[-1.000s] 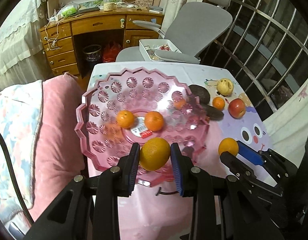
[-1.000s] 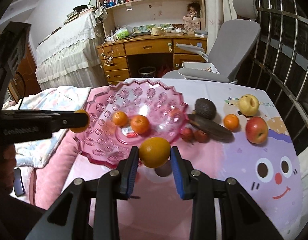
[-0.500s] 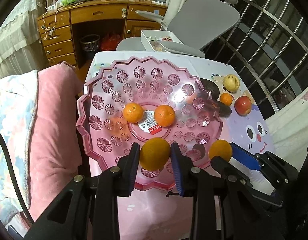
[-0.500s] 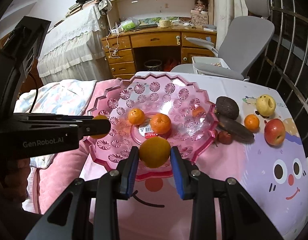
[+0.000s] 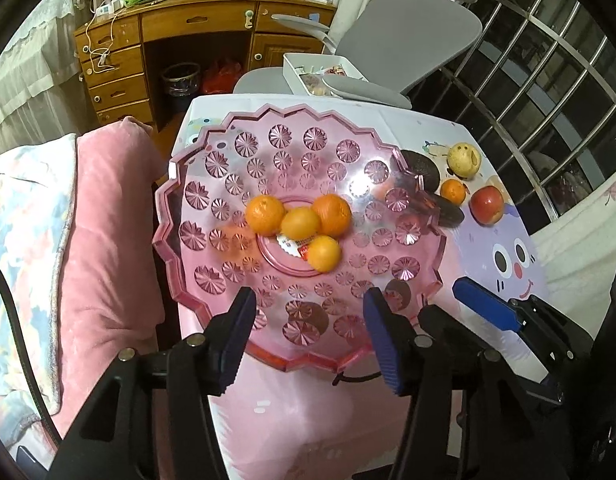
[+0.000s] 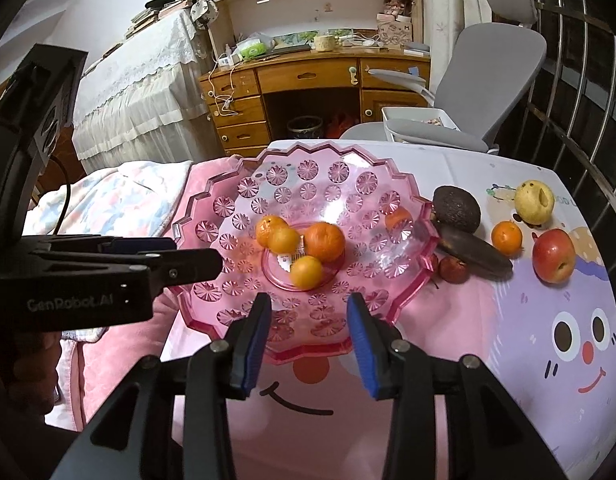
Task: Organize fruits
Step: 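Carry both fruits over the pink bowl and open both tools to release, then move both tools back toward the fruits beside the avocado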
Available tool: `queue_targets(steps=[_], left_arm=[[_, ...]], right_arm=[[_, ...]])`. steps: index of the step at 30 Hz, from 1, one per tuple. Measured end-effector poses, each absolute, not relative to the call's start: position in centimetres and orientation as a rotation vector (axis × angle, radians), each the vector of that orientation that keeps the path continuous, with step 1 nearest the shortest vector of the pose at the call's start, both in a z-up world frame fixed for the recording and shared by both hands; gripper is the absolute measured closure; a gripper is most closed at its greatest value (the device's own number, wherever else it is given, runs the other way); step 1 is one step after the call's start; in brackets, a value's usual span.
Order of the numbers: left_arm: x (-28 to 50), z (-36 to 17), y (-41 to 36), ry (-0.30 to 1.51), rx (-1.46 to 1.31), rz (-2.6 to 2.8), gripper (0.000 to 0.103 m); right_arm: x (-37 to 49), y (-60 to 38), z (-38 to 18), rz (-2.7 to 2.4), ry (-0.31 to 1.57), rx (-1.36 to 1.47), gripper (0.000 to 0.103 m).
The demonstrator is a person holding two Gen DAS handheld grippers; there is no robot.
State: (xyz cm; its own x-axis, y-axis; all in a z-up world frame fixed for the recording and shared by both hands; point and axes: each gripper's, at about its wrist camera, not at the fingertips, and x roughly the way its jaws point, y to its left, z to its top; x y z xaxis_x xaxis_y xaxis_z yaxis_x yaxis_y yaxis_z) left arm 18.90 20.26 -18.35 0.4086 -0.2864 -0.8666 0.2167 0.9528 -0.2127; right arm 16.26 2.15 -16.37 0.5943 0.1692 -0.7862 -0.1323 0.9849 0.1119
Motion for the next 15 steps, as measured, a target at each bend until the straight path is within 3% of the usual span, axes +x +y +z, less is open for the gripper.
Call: queue_targets(steps=[2, 15], left_arm=[[18.5, -18.4, 20.0, 1.116, -0.060, -0.314, 0.040], [15.8, -18.6, 15.8, 1.184, -0.023, -0.335, 0.029]], right_arm=[[16.0, 1.9, -16.4, 0.170, 0.919, 0.055, 0.063], [13.7, -3.0, -18.1, 0.129, 1.021, 0.192, 0.063]])
